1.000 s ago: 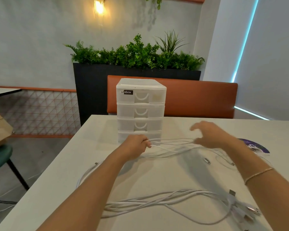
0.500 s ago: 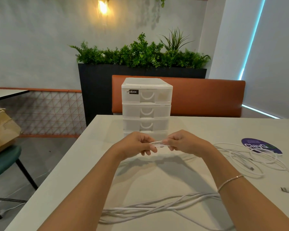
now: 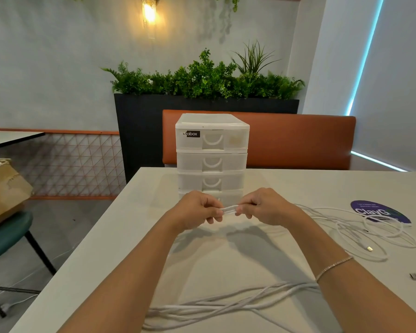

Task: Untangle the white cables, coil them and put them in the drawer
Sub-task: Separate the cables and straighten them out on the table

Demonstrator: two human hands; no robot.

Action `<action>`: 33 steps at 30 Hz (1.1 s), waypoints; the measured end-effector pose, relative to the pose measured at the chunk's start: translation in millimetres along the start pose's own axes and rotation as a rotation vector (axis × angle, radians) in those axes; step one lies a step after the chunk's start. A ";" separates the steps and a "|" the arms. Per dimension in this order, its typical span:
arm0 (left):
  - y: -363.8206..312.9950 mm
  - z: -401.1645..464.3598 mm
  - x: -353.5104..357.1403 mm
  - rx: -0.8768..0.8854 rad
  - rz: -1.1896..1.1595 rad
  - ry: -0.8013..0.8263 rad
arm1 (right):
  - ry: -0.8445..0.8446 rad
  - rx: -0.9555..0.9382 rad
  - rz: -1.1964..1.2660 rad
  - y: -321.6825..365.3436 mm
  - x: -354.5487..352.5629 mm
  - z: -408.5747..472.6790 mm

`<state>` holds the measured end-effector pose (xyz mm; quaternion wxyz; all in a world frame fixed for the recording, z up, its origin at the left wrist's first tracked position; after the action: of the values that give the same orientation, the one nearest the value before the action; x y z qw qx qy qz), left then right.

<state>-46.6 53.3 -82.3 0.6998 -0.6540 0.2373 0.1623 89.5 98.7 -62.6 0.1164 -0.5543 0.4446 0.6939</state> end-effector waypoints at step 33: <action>-9.0 0.8 -2.7 0.051 0.112 -0.086 | -0.014 0.052 0.119 -5.0 -15.1 -4.6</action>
<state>-44.0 53.5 -73.3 0.7157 -0.6139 0.2473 0.2232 101.4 103.2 -51.7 0.0922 -0.5186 0.4938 0.6919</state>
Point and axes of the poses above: each hand's wrist, its own z-axis towards the middle knuckle, its own x-axis out of the palm, y = z × x, the point moved 7 cm from there along z, towards the middle knuckle, and after that the axes turned 7 degrees about y, right-handed, at the moved point
